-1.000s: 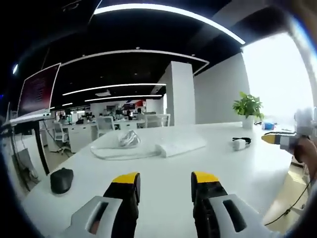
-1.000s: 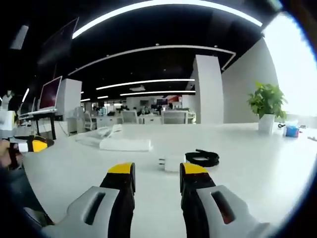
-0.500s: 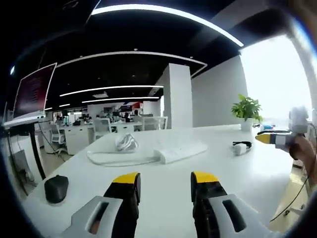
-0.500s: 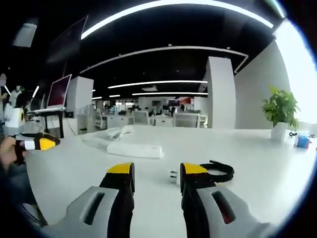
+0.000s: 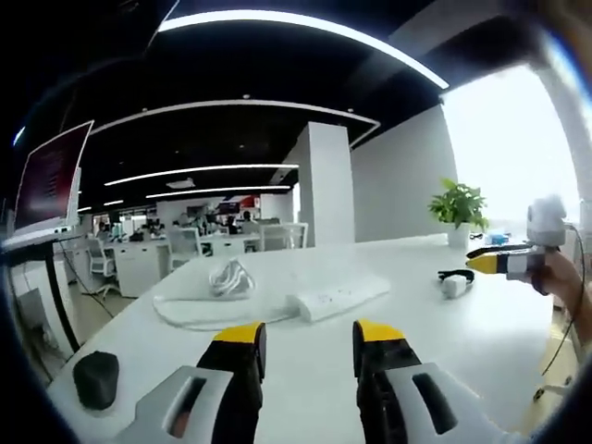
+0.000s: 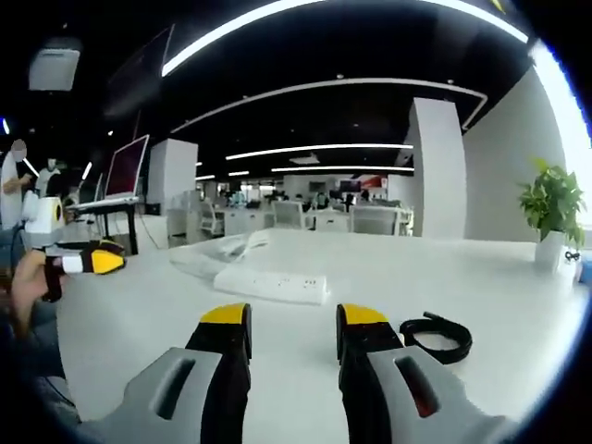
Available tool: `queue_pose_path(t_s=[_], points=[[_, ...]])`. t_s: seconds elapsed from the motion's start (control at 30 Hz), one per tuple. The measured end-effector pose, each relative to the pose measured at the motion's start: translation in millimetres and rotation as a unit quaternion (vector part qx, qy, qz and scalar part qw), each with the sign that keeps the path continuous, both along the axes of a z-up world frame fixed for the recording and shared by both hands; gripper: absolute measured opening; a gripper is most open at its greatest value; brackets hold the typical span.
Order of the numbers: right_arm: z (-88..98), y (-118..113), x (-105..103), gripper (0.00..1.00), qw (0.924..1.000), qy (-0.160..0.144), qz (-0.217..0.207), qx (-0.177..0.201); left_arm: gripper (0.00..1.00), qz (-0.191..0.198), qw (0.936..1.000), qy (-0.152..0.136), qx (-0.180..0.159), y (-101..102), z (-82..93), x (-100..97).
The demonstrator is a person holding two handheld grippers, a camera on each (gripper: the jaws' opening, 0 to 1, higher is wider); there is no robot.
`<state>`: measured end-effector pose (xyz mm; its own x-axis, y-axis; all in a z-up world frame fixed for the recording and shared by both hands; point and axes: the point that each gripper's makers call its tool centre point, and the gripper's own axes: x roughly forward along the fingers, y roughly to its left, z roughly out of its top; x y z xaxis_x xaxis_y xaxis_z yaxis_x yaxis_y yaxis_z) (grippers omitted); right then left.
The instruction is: Straighten the power strip on the desk, plug the charger into it
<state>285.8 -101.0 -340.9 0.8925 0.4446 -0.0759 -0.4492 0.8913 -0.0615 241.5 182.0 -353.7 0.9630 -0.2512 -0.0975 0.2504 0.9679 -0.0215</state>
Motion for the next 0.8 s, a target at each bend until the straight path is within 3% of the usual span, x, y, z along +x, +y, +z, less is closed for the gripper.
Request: queue_pose_path(t_s=[0.27,0.8], points=[[-0.5,7.0,21.4,0.36,0.9997,0.014,0.022,-0.001,0.38,-0.009,0.9999,-0.006,0.004,-3.9,7.9,20.0],[-18.7,14.4,48.8,0.34,0.9976,0.047,0.043,-0.027,0.35,-0.044,0.9988,0.022,-0.003,-22.0,3.2,47.4]])
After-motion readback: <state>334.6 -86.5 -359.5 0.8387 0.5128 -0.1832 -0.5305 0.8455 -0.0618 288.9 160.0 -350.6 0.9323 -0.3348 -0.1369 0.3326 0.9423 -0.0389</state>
